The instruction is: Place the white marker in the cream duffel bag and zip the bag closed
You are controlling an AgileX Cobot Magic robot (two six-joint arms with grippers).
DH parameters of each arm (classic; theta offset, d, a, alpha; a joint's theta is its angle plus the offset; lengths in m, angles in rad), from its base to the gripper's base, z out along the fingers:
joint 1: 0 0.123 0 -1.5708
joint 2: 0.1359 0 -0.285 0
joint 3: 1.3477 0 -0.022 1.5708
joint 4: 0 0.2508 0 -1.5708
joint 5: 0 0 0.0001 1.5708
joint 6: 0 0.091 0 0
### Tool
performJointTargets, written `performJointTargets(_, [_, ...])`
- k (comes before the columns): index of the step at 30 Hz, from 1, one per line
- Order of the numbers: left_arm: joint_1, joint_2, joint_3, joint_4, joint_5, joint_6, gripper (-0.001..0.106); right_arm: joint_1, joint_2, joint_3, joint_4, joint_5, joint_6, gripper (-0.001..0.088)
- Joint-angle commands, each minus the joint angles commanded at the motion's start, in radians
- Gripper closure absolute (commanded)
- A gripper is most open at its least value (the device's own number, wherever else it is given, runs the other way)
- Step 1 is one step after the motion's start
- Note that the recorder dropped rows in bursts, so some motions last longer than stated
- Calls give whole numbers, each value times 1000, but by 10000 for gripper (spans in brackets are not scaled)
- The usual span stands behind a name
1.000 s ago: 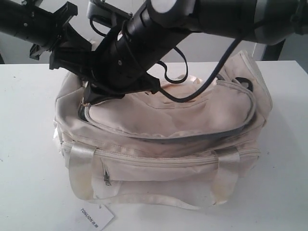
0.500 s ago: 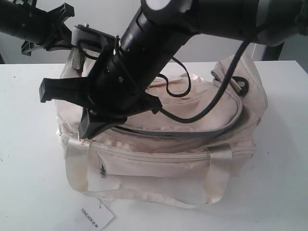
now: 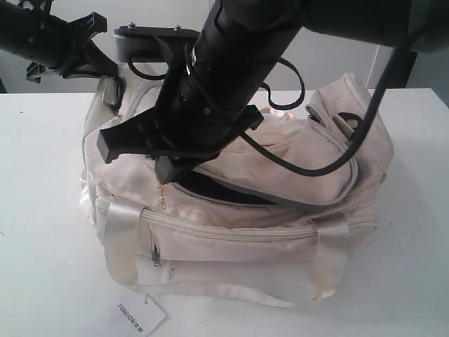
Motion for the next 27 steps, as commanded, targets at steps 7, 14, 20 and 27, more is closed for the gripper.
performJointTargets(7, [0, 0, 0, 84, 1, -5, 1053, -4, 0, 0, -18, 0, 0, 868])
performJointTargets(14, [0, 0, 0, 128, -56, -5, 1053, -4, 0, 0, 9, 5, 0, 868])
performJointTargets(20, [0, 0, 0, 146, -39, -2, 1053, -4, 5, 0, 70, -2, -6, 868])
performJointTargets(27, [0, 0, 0, 146, 6, -2, 849, -4, 49, 0, 189, -48, -18, 868])
